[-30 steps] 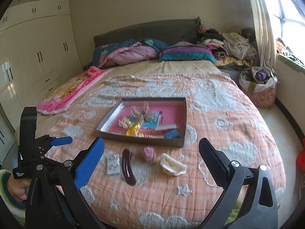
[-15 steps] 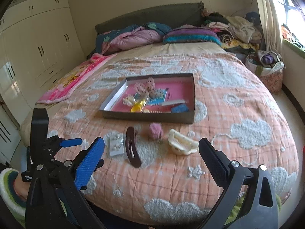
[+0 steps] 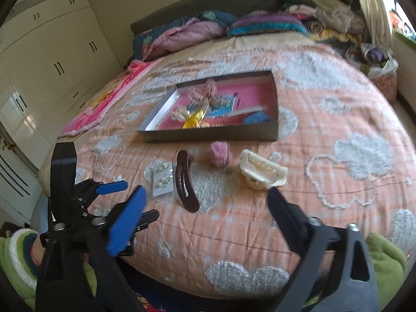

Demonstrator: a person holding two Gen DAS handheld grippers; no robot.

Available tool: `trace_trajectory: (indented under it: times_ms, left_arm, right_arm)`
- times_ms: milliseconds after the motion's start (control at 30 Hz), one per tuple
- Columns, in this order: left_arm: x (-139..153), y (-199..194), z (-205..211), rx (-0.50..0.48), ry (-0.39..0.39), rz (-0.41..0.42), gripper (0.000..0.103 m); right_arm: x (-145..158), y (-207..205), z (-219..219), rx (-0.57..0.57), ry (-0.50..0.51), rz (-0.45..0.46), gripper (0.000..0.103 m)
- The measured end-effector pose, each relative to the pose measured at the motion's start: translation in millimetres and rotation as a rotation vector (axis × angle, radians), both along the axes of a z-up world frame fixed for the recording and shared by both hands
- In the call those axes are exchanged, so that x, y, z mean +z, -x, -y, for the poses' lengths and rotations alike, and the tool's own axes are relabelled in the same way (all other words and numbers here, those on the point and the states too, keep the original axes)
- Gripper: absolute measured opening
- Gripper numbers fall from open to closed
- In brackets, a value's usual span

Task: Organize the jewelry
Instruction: 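Grasp the earring card with the left tool while the right grasps the pink pompom clip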

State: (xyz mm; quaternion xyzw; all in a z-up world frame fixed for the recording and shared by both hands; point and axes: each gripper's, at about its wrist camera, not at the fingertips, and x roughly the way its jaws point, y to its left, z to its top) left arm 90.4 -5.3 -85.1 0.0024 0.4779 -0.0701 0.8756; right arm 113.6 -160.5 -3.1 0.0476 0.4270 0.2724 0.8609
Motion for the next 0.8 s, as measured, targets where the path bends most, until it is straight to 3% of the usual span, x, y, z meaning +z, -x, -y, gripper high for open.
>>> trace_trajectory:
  times_ms: [233, 600, 700, 800]
  left_arm:
    - [-14.4, -17.9, -3.2, 0.022, 0.048, -0.029, 0.084]
    - [-24.6, -43.2, -10.4, 0.057, 0.101, -0.037, 0.082]
    - [-24.3, -47.1, -12.1, 0.056, 0.113, -0.033, 0.081]
    - [-23.7, -48.4, -15.0, 0.061, 0.101, -0.025, 0.068]
  right_arm:
    - [-26.6, -33.9, -22.5, 0.030, -0.018, -0.117, 0.066]
    - [-63.4, -92.6, -64.7, -0.024, 0.093, -0.170, 0.046]
    - [-71.3, -99.1, -70.5, -0.037, 0.120, -0.160, 0.036]
    - [-80.1, -103.6, -69.6, -0.049, 0.127, -0.161, 0.027]
